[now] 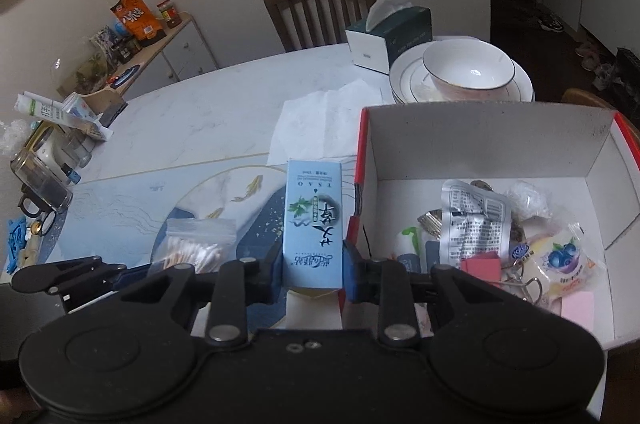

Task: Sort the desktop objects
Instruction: 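Carry the cotton swab bag and blue-white box with both tools into the red box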

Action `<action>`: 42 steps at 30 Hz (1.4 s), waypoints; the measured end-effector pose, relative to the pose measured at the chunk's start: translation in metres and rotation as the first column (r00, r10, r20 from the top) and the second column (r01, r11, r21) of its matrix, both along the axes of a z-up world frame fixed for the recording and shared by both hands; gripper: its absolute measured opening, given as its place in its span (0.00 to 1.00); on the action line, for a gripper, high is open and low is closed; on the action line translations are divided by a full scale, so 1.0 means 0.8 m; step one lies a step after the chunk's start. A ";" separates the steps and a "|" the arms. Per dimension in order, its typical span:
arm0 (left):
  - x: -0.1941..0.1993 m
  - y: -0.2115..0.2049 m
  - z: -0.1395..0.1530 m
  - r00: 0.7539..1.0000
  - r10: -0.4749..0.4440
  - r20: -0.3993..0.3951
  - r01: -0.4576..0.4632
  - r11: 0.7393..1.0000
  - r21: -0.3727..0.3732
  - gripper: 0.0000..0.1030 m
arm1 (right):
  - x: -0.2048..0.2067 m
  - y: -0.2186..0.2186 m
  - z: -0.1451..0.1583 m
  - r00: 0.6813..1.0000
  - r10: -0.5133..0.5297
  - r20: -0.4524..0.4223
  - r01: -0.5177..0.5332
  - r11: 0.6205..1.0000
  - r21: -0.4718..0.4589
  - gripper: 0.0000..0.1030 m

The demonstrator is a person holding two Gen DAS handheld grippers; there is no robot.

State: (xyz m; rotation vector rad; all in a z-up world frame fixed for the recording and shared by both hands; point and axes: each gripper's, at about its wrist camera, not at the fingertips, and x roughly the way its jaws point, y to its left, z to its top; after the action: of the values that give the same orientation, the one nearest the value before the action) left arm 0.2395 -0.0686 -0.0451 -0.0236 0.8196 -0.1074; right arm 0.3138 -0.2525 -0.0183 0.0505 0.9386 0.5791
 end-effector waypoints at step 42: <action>0.139 -0.204 0.009 0.954 -0.301 -0.018 0.301 0.951 0.072 0.36 | 0.049 -0.197 -0.037 0.968 -0.252 0.018 0.251 0.953 -0.170 0.28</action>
State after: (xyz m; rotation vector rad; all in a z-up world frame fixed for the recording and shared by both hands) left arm 0.3510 -0.2321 -0.0380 0.1724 0.8296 -0.3653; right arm 0.3532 -0.4099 -0.0480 0.0161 0.9654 0.2610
